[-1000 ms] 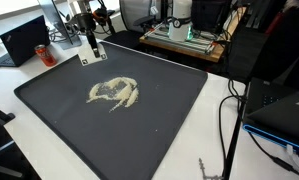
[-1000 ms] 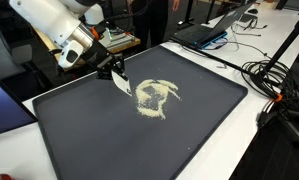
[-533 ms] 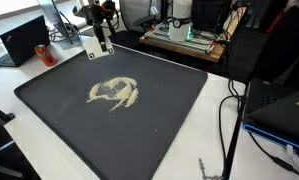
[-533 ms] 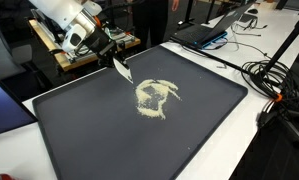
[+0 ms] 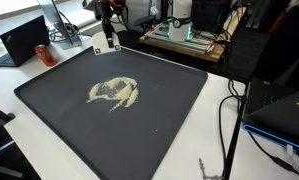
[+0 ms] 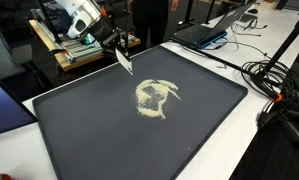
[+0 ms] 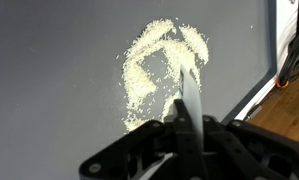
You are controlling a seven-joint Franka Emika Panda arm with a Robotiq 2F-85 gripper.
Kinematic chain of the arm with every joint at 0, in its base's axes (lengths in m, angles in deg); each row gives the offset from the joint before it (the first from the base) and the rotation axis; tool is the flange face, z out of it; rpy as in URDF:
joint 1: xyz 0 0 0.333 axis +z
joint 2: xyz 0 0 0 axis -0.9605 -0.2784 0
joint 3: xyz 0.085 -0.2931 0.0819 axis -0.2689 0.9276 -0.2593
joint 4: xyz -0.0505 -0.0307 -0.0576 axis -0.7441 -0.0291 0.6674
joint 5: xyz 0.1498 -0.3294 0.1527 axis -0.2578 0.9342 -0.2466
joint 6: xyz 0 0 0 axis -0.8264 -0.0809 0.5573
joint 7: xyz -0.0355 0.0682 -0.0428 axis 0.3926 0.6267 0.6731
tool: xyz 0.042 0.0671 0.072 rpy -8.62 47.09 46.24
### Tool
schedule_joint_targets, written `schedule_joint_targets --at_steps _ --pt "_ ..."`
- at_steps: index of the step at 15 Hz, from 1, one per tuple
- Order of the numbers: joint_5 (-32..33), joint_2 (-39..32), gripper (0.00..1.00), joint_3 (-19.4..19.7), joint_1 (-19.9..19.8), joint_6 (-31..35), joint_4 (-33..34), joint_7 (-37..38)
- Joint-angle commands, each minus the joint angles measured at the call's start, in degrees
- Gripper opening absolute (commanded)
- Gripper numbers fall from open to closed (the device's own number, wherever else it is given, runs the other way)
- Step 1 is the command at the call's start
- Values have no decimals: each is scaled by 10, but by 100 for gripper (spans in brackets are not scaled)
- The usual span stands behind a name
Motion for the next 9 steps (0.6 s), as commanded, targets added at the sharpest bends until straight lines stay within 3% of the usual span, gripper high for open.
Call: schedule_joint_targets --at_steps 1,6,9 --pt "-38 52 1 9 24 25 -41 -1" --pt "-69 86 1 14 40 12 -52 -15" --pt "-50 97 1 10 50 21 -51 4"
